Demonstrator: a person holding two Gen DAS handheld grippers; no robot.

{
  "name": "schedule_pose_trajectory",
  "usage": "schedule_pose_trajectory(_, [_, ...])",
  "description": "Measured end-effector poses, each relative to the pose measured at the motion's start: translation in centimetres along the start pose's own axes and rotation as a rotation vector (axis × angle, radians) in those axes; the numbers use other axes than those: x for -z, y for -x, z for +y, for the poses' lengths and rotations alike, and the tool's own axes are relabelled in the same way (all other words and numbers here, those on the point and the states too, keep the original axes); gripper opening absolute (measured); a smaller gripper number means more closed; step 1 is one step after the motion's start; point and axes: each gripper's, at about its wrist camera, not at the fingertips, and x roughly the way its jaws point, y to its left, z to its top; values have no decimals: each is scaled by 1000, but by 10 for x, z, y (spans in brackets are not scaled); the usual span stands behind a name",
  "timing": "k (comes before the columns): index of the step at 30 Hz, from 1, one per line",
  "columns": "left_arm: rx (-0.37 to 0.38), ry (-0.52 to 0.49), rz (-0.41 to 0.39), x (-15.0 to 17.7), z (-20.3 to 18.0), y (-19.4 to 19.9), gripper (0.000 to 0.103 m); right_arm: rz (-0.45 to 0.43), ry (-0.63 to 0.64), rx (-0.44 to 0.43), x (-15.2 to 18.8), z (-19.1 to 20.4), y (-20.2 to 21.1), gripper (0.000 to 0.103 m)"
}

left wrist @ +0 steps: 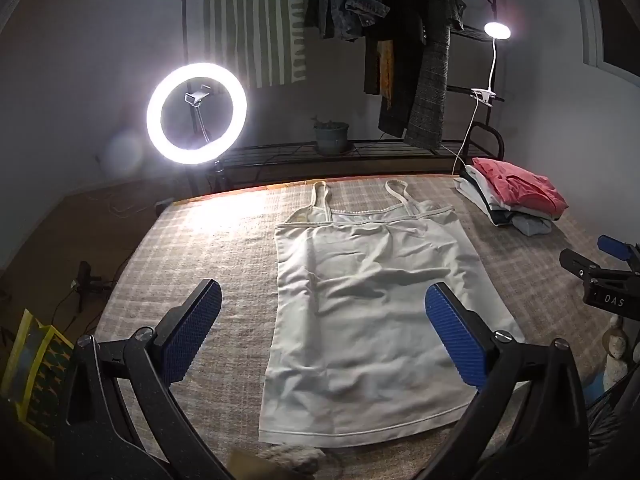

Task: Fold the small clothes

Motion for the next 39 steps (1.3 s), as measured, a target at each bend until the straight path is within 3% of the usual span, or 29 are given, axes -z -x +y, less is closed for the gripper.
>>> schedule_pose_trajectory(3, [-57,-20,-46,0,-6,7,103,-9,-10,-7,0,0,-1,103])
schedule_pose_trajectory(39, [-59,9,-50,1,1,12,103,11,21,-8,0,13,-6,103])
